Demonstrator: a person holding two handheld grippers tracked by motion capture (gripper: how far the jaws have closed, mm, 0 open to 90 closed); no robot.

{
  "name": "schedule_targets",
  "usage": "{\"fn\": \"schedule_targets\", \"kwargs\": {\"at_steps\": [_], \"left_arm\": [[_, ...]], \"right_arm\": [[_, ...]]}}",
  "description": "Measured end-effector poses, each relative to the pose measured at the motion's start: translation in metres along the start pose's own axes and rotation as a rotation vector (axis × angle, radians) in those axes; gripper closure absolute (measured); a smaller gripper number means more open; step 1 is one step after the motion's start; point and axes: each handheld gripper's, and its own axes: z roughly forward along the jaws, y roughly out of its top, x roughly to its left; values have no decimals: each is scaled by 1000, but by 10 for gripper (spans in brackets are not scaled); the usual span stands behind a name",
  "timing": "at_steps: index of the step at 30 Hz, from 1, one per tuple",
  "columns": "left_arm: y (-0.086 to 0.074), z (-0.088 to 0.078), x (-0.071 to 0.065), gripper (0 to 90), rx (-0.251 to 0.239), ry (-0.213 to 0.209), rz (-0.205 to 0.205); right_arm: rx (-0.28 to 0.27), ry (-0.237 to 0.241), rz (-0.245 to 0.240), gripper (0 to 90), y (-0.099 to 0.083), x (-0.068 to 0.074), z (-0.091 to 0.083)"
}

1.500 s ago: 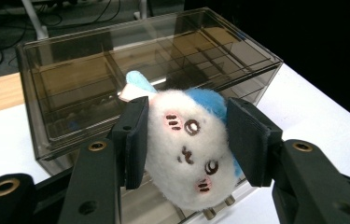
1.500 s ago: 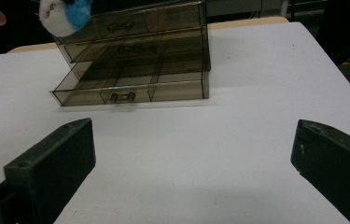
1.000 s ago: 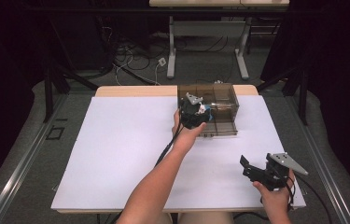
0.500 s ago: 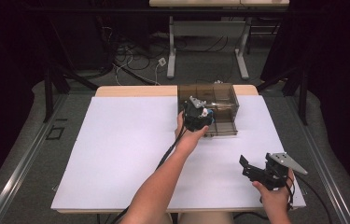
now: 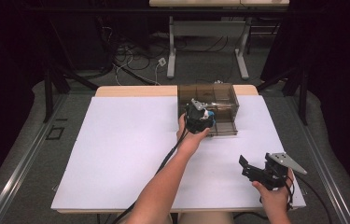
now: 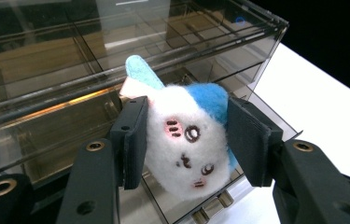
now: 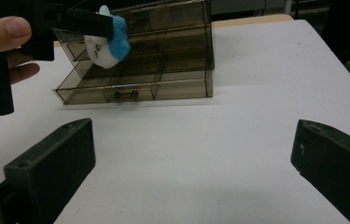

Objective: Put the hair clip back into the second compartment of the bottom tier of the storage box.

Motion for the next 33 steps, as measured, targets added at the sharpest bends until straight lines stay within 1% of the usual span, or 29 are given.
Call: {"fn": "schedule_targets", "kwargs": {"at_steps": [2,3,4,5,6,8,9,10,11,12,13,14,15,16,18,19,21,22,24,29,30,31,32,33], "left_arm": [[-1,2,-1,506,3,1,-2],[-2,2,-1,544,9,9,1],[-3,4,-1,572,6,10,-7],[-4,5,-1,572,8,10,-11],[-4,5,-2,572,21,8,-15],[-5,7,-2,571,16,12,-3],[-6,7,-2,569,17,11,-8],[-7,8,-3,566,19,14,-9],[-7,8,-3,559,20,14,-10],[-7,8,-2,551,25,10,-14],[-7,8,-2,541,25,12,-16],[-7,7,-2,530,25,12,-22],[-7,7,-1,512,34,11,-21],[-7,7,-1,495,35,13,-22],[-8,5,1,478,34,12,-30],[-8,4,2,465,34,13,-26],[-8,1,3,437,32,7,-40],[-9,0,4,424,29,3,-42],[-9,-2,7,393,23,-6,-51],[-9,-8,11,336,6,-14,-66],[-9,-10,11,326,2,-17,-73],[-9,-11,13,319,1,-18,-67],[-9,-13,13,314,-1,-19,-68],[-9,-15,14,308,-5,-19,-67]], "right_arm": [[4,2,0,0,0,0,0],[4,2,0,0,0,0,0],[3,2,1,0,0,0,0],[17,1,0,0,1,0,-1],[16,1,2,0,1,0,-1],[-11,2,9,0,0,0,1],[-7,3,9,0,0,0,0],[17,2,6,0,1,-1,-1],[30,0,3,0,1,-1,-2],[-21,-1,14,0,0,0,2],[5,7,10,0,0,-1,0],[6,7,10,0,0,-1,0],[20,4,7,0,1,-1,-1],[6,6,10,0,0,-1,0],[5,6,9,0,0,-1,0],[5,6,8,0,0,-1,0],[2,4,8,0,0,-1,0],[-20,2,12,0,-1,0,2],[20,10,5,0,0,-1,-1],[18,10,2,0,0,-1,0],[30,6,1,0,0,-1,-1],[31,4,3,0,0,-1,0],[27,5,10,0,0,0,0],[24,4,7,0,0,0,0]]}}
